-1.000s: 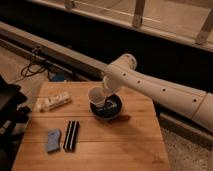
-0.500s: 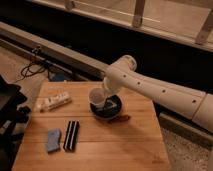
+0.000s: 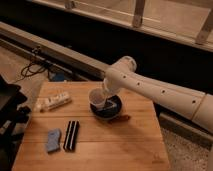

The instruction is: Place the ceramic cup in the ceramic bowl

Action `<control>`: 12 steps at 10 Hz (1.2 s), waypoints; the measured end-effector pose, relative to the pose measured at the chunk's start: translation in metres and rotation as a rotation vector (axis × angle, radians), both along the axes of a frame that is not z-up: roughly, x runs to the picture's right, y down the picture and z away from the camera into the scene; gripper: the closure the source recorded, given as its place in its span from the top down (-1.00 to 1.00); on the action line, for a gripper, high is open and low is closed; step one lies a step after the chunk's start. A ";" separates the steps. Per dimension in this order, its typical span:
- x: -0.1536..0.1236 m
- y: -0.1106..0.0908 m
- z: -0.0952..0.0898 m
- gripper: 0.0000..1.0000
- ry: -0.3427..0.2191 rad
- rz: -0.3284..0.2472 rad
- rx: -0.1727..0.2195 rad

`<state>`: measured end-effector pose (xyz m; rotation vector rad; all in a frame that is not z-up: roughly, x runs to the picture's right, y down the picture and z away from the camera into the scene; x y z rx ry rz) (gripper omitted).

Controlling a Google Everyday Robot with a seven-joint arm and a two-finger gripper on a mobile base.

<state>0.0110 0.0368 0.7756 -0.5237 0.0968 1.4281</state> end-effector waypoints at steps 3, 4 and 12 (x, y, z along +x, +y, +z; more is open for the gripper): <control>0.001 0.000 0.008 -1.00 0.014 0.003 -0.039; 0.001 0.000 0.014 -0.97 0.016 0.003 -0.058; 0.030 0.019 0.053 0.00 0.045 0.065 -0.181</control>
